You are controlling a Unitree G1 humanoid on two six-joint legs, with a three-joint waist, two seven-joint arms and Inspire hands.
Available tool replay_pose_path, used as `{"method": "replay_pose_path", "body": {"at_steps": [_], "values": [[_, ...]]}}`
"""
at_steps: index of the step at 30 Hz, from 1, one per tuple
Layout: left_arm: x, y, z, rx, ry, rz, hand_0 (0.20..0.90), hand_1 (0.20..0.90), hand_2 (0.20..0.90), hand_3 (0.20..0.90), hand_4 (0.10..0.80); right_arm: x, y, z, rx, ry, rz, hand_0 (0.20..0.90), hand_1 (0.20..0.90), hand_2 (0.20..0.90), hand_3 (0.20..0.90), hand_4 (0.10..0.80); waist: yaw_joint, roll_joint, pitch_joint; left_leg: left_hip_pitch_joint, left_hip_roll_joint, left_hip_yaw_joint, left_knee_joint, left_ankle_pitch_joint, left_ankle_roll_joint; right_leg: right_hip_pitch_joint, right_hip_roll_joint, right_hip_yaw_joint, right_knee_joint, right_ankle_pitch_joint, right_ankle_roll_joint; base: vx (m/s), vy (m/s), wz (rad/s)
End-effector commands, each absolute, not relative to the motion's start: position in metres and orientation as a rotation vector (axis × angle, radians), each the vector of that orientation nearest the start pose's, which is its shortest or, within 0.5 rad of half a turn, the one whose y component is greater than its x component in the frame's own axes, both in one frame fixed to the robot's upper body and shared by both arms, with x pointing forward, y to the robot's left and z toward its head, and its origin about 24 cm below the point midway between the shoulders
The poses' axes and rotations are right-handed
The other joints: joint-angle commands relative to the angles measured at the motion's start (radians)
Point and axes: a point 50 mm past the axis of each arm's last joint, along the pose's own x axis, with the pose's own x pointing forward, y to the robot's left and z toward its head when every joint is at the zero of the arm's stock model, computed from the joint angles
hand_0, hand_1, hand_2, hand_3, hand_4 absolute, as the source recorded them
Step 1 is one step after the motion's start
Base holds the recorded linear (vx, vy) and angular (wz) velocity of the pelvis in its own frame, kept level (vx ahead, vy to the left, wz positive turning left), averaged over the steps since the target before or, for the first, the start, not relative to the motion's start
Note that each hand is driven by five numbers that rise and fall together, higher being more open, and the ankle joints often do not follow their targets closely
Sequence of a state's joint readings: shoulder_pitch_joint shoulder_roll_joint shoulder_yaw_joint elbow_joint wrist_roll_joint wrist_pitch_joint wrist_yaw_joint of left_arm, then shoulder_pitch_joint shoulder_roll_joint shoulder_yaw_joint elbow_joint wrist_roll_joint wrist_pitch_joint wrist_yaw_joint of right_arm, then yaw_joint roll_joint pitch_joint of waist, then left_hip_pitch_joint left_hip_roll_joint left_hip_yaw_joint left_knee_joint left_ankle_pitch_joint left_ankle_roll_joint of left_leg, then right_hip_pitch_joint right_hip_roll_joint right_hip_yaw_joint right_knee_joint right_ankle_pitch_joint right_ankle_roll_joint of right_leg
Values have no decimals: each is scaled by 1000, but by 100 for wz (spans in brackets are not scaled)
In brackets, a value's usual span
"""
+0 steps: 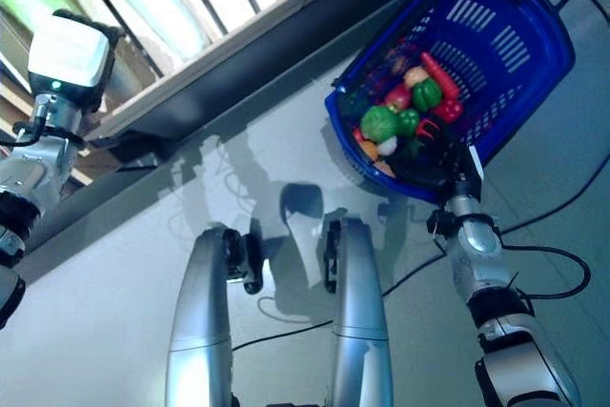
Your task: Put vegetables into the basket
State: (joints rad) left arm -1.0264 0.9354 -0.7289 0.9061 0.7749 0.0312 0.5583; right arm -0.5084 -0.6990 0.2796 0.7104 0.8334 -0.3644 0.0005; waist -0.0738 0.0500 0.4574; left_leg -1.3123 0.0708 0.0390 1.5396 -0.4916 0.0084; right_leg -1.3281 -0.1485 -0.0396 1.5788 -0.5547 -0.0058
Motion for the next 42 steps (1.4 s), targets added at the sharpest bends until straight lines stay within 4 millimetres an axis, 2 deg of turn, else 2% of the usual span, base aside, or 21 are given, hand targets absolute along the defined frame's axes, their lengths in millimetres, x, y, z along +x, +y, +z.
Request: {"method": "replay_pose_path", "body": {"at_steps": [1,6,11,17,20,28,34,35,36,42], "values": [[345,348,140,2051,97,208,300,300,300,300,400,327,-304,151,59,-378,-166,900,900,900,900,800,-4,-20,14,64,-5,63,-146,51,58,86,-7,-43,-179,131,-60,0,0,0],[342,350,143,2035,82,200,300,300,300,300,400,328,-298,153,59,-377,-146,900,900,900,900,800,-7,-13,4,148,7,81,-195,54,46,163,0,-39,-222,132,-60,3,-2,-1],[344,342,150,1970,12,192,300,300,300,300,400,329,-295,145,68,-349,-145,900,900,900,900,800,-9,-5,-20,276,15,106,-286,60,37,285,5,-42,-308,139,-58,25,-11,-5],[345,326,171,1821,-158,199,300,300,300,300,400,319,-288,121,80,-289,-136,900,900,900,900,800,-9,-3,-81,440,2,129,-416,81,39,432,-4,-47,-410,161,-51,56,-25,0],[340,315,178,1760,-251,153,300,300,300,300,400,307,-286,100,81,-240,-131,900,900,900,900,800,0,-5,-130,542,-10,138,-496,85,49,523,-25,-59,-469,168,-44,108,-35,5],[336,296,171,1642,-376,102,300,300,300,300,400,296,-278,77,86,-172,-104,900,900,900,900,800,20,-12,-207,763,-26,156,-644,84,61,730,-62,-91,-589,168,-30,76,-23,6],[335,298,156,1690,-304,55,300,300,300,300,400,293,-276,69,77,-138,-82,900,900,900,900,800,18,-15,-226,815,-29,158,-673,83,59,787,-67,-103,-619,165,-27,63,-14,-2],[335,299,154,1696,-280,49,702,702,702,702,668,294,-276,69,76,-133,-82,900,900,900,900,800,17,-15,-225,816,-27,159,-671,81,59,789,-67,-104,-619,163,-28,0,0,0],[337,302,148,1732,-219,39,900,900,900,900,800,295,-278,69,74,-122,-90,900,900,900,900,800,14,-16,-218,809,-25,159,-659,75,58,782,-65,-102,-612,161,-31,0,0,0],[340,312,138,1893,-41,-10,900,900,900,900,800,300,-281,71,82,-100,-101,900,900,900,900,800,0,-20,-172,771,-14,159,-634,76,61,744,-55,-96,-596,167,-34,-26,3,0]]}}
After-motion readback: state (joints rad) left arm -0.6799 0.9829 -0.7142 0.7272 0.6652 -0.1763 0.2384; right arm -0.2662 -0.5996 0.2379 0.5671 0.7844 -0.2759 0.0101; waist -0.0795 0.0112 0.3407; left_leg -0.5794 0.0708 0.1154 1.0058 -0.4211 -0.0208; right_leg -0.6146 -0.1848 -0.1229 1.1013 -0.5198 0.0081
